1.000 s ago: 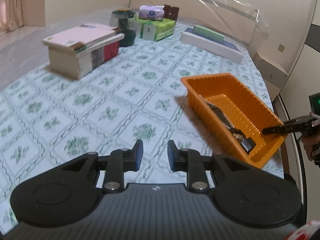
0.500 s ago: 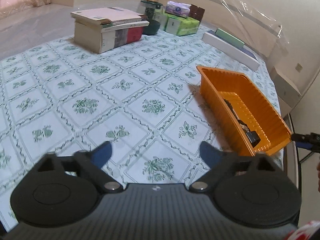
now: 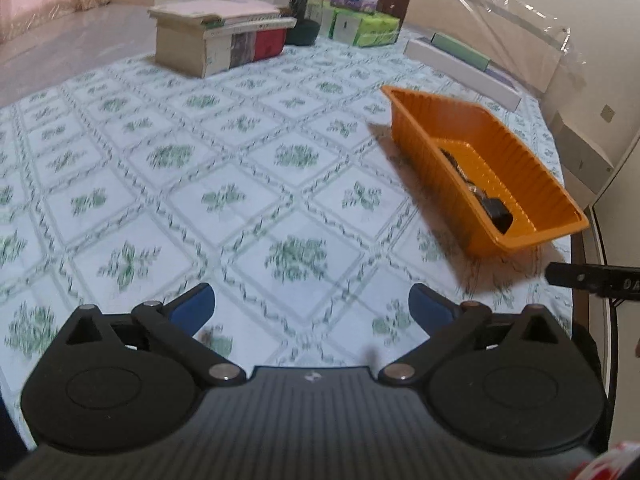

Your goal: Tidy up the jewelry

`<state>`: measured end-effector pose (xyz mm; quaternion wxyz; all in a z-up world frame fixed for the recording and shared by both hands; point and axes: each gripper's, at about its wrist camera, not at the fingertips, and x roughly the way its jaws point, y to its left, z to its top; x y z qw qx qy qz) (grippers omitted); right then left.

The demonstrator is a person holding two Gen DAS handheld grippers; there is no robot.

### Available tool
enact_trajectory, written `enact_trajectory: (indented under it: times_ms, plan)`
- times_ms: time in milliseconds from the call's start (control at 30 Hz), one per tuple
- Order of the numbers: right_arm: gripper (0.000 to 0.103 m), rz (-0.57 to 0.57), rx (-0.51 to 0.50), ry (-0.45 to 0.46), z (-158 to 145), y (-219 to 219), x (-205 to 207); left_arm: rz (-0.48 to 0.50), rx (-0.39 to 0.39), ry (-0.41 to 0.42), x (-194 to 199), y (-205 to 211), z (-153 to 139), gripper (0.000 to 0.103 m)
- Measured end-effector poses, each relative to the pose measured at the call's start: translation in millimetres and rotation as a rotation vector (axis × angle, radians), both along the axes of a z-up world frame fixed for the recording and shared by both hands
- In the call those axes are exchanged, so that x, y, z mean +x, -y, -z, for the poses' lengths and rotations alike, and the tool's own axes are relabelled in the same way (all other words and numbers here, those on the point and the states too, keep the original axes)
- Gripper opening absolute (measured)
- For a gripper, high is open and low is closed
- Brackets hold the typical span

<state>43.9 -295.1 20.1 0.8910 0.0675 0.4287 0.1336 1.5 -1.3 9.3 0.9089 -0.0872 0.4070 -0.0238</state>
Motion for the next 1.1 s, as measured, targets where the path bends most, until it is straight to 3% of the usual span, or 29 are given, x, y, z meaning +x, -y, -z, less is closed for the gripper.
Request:
enact_trajectory:
  times_ms: [267, 600, 1100]
  plan:
    - [0.080, -0.102, -0.059, -0.015, 9.2, -41.8, -8.2, -0.013, 0.031, -0.025, -11.2, 5.9, 1.1, 0.102]
    - [0.080, -0.125, -0.055, -0.045, 11.5, -62.1, -10.2, -0.054, 0.053, -0.056, -12.8, 5.1, 4.8, 0.102]
    - [0.080, -0.128, -0.044, -0.047, 7.9, -69.0, -10.2, -0.035, 0.065, -0.064, -13.4, 10.5, 7.6, 0.102]
